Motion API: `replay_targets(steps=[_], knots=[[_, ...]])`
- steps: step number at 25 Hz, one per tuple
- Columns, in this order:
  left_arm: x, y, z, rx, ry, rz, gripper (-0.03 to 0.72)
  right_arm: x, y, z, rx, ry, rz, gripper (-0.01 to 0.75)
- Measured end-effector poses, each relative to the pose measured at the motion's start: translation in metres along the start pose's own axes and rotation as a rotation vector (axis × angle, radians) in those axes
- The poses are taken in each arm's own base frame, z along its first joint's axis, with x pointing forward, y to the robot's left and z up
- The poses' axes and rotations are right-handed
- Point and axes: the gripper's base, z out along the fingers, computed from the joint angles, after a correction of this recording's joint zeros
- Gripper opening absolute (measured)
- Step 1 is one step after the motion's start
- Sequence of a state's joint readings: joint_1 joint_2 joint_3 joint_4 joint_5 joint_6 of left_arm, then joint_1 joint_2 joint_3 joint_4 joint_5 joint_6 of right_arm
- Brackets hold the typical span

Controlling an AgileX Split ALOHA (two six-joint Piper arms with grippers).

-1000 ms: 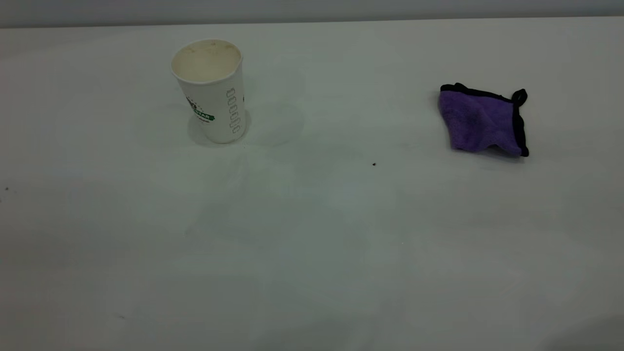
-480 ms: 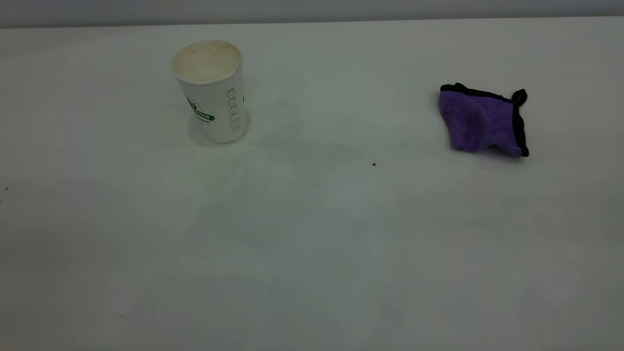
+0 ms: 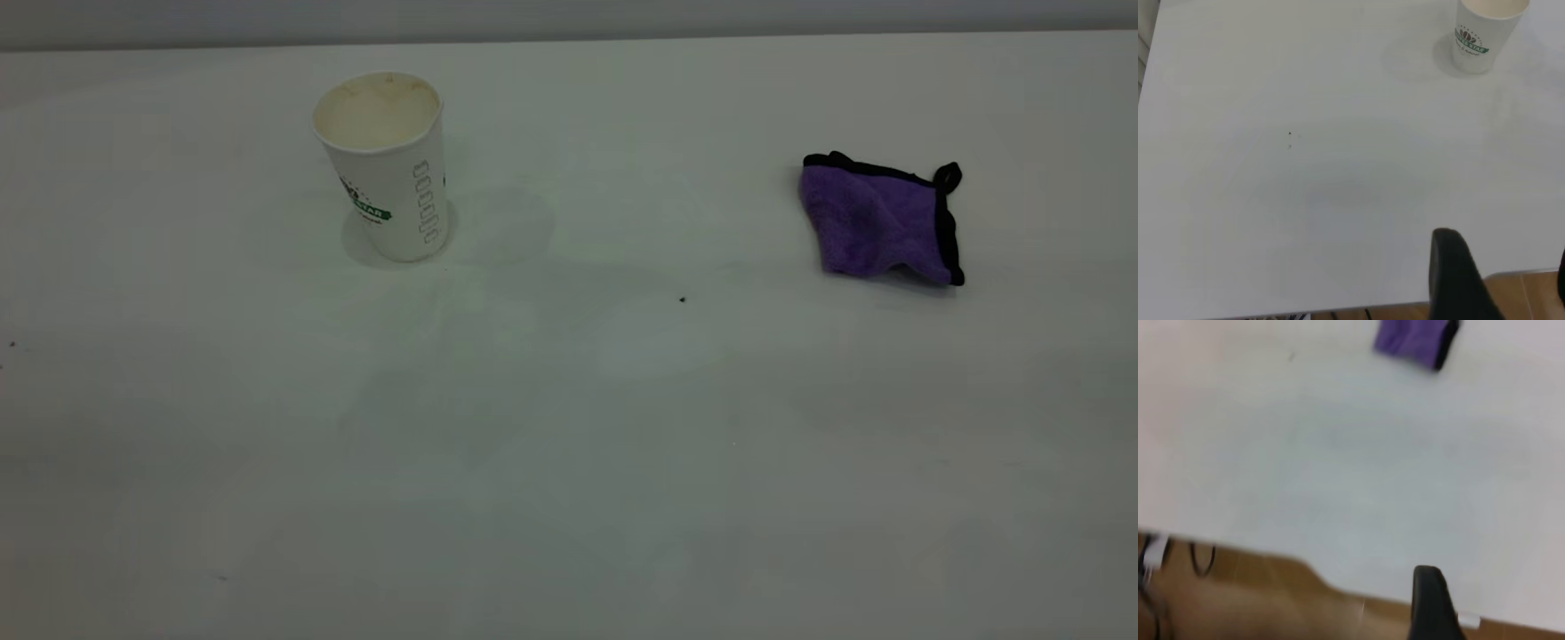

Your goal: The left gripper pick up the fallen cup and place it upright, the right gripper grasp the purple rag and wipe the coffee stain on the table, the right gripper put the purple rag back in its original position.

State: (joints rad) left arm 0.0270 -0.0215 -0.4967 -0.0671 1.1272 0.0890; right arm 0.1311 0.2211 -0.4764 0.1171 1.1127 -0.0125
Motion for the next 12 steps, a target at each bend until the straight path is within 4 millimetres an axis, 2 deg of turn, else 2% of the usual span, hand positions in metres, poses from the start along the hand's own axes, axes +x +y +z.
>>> replay_targets(steps=[8, 12], knots=[[0.000, 0.000, 0.000, 0.000, 0.000, 0.000, 0.414, 0.022, 0.002, -0.025, -0.003, -0.214, -0.014, 0.525], [0.000, 0.000, 0.000, 0.000, 0.000, 0.000, 0.414, 0.024, 0.002, -0.026, -0.004, -0.219, -0.016, 0.524]])
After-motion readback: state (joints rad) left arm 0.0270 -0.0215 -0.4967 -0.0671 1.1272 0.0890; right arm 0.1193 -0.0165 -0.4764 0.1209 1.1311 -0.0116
